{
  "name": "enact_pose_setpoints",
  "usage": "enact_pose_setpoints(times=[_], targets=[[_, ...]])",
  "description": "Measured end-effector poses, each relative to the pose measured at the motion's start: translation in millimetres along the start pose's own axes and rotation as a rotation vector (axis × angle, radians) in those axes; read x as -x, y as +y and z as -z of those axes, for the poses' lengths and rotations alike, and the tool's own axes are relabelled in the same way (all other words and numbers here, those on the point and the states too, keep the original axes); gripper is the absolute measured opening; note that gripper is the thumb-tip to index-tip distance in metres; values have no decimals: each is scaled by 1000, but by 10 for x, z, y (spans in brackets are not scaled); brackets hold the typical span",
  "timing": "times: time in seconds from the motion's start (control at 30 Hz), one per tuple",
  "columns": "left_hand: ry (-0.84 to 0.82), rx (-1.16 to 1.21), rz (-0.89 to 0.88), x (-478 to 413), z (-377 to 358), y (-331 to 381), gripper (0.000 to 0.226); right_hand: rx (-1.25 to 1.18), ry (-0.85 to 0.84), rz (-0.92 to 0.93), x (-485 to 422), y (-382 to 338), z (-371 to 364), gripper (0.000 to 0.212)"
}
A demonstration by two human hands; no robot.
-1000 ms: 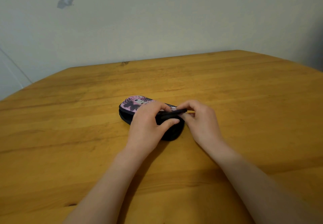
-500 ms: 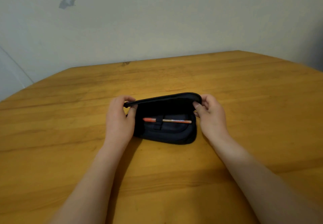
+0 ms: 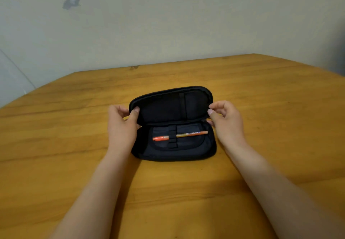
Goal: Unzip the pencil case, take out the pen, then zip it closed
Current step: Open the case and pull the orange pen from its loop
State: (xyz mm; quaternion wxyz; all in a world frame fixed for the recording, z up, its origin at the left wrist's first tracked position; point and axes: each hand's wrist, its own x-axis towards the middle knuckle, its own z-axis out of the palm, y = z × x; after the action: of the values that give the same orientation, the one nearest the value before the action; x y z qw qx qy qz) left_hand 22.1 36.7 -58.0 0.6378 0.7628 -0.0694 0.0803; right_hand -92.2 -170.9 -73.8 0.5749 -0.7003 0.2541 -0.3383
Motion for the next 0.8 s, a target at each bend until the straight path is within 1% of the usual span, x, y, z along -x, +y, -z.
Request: enact_pose_setpoints(times=[0.1,0.17,0.2,0.37,0.43,0.53,0.6,0.7,0.8], targets=[[-27,20,52,-10,-4,-26,17,86,-60,25,4,6,-2,25],[-60,6,69,-5,-8,-30,11,117,-107,9,5,12,-4,31],[-73,-8,73,1,-12,-27,12,131,-125,-5,11,8,-5,37],[-123,-102,58,11,-15,-25,26,142,-202,-44,34,-9,-30,67],[-154,-118,75,9,-14,-33,32,167,-229,-35,37,-8,-38,74],[-182,-159,100,14,-10,-29,42,193,-268,-2,34,-8,-46,78],[-207,-174,112,15,-11,-24,46,293,-286,40,30,2,-47,81],[-232,-219,132,26,-9,-39,48,439,-313,57,29,22,-46,93],[-242,-350,90,28,-13,-54,47,527,-351,51,29,28,-51,103]])
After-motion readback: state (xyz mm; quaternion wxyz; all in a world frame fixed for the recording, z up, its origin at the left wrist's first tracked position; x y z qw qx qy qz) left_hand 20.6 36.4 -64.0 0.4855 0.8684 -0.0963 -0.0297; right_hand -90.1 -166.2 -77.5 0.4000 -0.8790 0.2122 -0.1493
